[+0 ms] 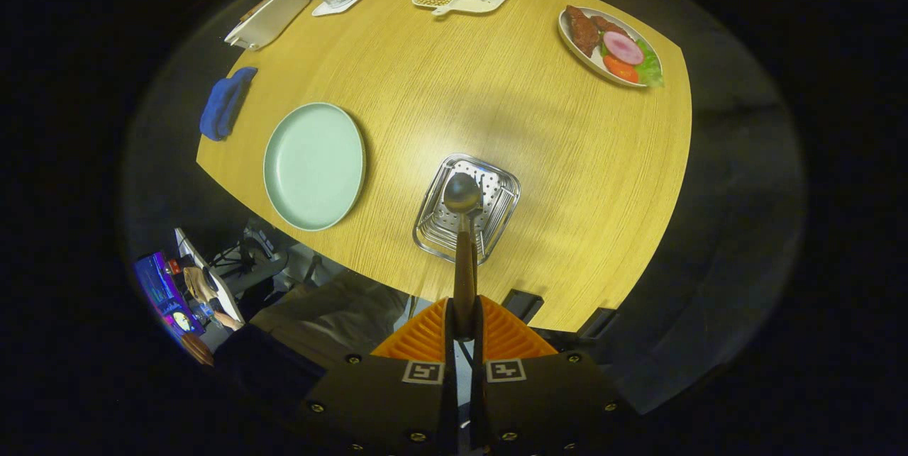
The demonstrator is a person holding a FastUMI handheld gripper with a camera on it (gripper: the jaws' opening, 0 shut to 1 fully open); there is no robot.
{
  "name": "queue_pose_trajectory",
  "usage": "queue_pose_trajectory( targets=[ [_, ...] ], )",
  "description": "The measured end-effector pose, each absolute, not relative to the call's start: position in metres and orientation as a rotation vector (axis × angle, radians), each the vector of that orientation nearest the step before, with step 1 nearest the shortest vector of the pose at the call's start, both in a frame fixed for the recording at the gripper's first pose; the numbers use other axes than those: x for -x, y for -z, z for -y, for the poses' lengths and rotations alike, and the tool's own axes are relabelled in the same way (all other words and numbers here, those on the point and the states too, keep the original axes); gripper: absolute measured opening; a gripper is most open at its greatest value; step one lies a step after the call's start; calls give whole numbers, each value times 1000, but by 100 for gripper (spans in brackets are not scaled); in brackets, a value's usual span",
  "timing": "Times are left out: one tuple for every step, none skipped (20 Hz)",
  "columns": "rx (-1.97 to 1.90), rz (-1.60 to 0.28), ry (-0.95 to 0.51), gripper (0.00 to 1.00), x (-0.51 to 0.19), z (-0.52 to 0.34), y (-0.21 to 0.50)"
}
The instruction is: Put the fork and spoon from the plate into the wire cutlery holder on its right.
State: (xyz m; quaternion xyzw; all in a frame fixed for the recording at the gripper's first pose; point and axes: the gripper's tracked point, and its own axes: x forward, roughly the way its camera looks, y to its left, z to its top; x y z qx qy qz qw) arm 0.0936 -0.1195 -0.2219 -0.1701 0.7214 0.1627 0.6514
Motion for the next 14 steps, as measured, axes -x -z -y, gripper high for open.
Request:
queue_pose_trajectory(
  targets=[
    [381,-1614,-357,10,-98,120,220],
    [376,-1582,-341,13,-104,121,216],
    [362,-1548,-320,16,-109,121,212],
    [350,-1510,-300,22,-113,123,207],
    [334,-1468,-286,28,-116,123,200],
    [321,-1419,-269,28,-117,121,191],
    [306,-1360,-268,28,-117,116,182],
    [296,-1299,-266,28,-114,109,171],
    [281,-1230,-268,28,-111,100,160],
    [256,-1143,-271,28,-109,86,146],
    [243,-1050,-266,29,-107,72,134],
    [230,-942,-269,29,-105,58,119],
    [222,-834,-256,28,-102,46,102],
    [209,-734,-238,28,-96,34,86]
  ],
)
